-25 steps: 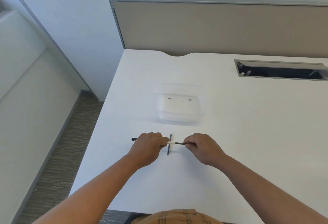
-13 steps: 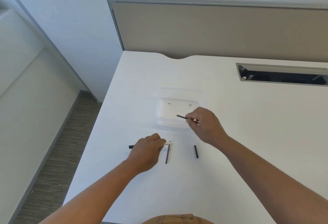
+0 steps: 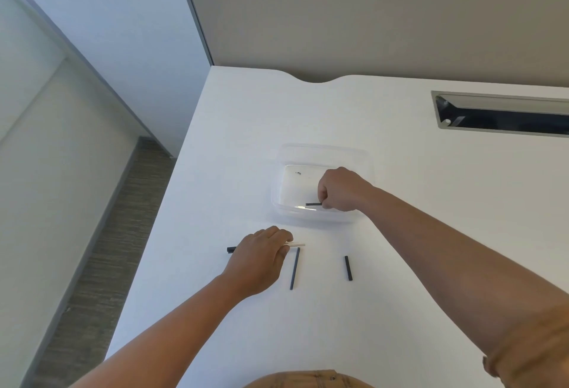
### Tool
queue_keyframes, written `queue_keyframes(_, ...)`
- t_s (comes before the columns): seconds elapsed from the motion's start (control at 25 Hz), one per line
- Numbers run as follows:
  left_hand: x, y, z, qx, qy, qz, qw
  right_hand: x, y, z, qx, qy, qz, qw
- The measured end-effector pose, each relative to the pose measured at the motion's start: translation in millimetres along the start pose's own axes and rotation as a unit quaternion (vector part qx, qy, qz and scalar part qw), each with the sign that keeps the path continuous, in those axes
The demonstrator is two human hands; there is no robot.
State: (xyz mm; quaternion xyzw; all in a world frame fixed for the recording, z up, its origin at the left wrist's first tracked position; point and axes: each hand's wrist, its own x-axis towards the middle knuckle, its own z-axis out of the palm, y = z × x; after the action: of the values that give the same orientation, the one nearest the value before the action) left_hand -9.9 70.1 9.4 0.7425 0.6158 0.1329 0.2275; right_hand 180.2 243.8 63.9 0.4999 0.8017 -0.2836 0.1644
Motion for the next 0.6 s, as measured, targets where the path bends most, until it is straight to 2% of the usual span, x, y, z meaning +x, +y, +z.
queue_keyframes(0.16,2,-4,1,-0.012,-0.002,-0.017,1.000,13,-3,5,-0.022,-0.030,-0.003,0.999)
queue_keyframes(0.28,4,-4,1,-0.016,-0.010,-0.022,1.000,14,-2,4,0.000,-0.014,0.004,1.000)
queue_keyframes(0.44,3,-4,-1,-0.016,-0.012,-0.019,1.000,0,0,2,0.083,0.072,0.013,0.994)
queue_keyframes(0.6,-2,-2,-4,-0.021,-0.011,-0.019,1.000,-33,-4,10,0.151,0.198,-0.028,0.968)
